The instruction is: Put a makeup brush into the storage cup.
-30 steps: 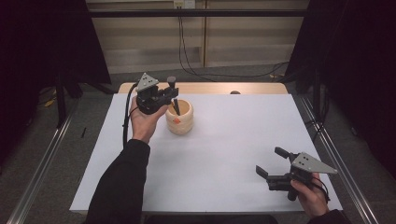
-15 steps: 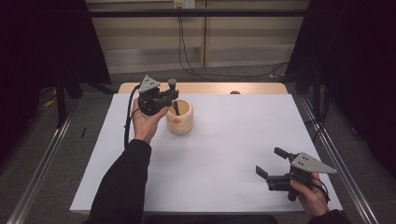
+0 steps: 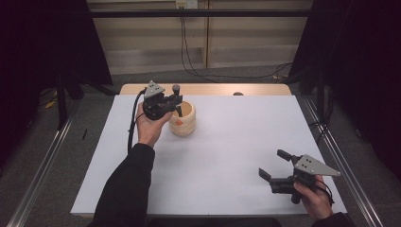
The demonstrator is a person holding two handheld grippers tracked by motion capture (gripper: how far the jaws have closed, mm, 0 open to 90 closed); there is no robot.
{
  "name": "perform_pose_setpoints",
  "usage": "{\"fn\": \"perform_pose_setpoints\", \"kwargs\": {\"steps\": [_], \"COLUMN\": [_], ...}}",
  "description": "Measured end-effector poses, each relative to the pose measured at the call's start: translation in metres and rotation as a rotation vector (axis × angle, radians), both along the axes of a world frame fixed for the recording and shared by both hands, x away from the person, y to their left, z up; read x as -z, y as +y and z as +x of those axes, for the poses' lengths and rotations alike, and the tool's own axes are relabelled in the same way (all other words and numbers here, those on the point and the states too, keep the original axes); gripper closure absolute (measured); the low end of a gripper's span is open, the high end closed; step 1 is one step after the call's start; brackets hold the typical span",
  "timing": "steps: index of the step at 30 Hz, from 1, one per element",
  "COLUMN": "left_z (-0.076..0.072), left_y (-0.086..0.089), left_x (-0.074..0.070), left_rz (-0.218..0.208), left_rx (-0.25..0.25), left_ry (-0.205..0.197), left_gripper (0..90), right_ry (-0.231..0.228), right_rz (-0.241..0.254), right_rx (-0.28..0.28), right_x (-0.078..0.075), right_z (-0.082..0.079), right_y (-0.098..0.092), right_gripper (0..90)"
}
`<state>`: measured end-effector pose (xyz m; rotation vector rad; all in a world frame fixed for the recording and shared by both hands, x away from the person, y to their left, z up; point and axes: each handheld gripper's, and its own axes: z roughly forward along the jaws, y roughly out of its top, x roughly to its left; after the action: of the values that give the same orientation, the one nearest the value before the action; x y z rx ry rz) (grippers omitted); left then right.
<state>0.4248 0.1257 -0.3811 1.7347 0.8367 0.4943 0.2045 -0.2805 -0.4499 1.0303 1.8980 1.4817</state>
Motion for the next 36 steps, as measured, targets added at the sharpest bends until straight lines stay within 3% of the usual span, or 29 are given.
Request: {"fn": "perform_pose_setpoints", "kwargs": {"steps": [7, 12, 15, 23, 28, 35, 36], "left_z": [0.0028, 0.0043, 0.0037, 0.0040, 0.0029, 0.0020, 0.0022], "left_y": [-0.0016, -0.0020, -0.0035, -0.0029, -0.0040, -0.0029, -0.0019], "left_x": [0.0034, 0.0066, 0.0069, 0.0089, 0.0083, 0.0069, 0.0066], "left_rz": [0.005, -0.022, -0.018, -0.025, -0.028, -0.045, -0.049], "left_rx": [-0.002, -0.008, -0.011, -0.033, -0.052, -0.065, -0.059], "left_ry": [-0.010, 0.009, 0.000, -0.012, -0.026, -0.032, -0.028], "left_gripper": [77.5, 77.4, 75.6, 58.4, 36.8, 20.5, 14.8], "right_ry": [-0.004, -0.004, -0.003, 0.001, 0.005, 0.010, 0.008], "right_rz": [0.001, 0.001, 0.005, 0.004, 0.011, 0.018, 0.018], "right_rx": [0.003, 0.008, 0.008, -0.004, -0.003, -0.001, -0.002], "right_x": [-0.0002, 0.0001, -0.0001, 0.0002, 0.0004, 0.0002, 0.0003], "right_z": [-0.0005, -0.0005, -0.0008, -0.0006, 0.0001, 0.0011, 0.0012], "right_y": [0.0000, -0.0003, -0.0002, -0.0004, -0.0007, -0.0013, -0.0014], "right_gripper": [2.8, 3.1, 3.1, 3.1, 3.1, 2.4, 2.3]}}
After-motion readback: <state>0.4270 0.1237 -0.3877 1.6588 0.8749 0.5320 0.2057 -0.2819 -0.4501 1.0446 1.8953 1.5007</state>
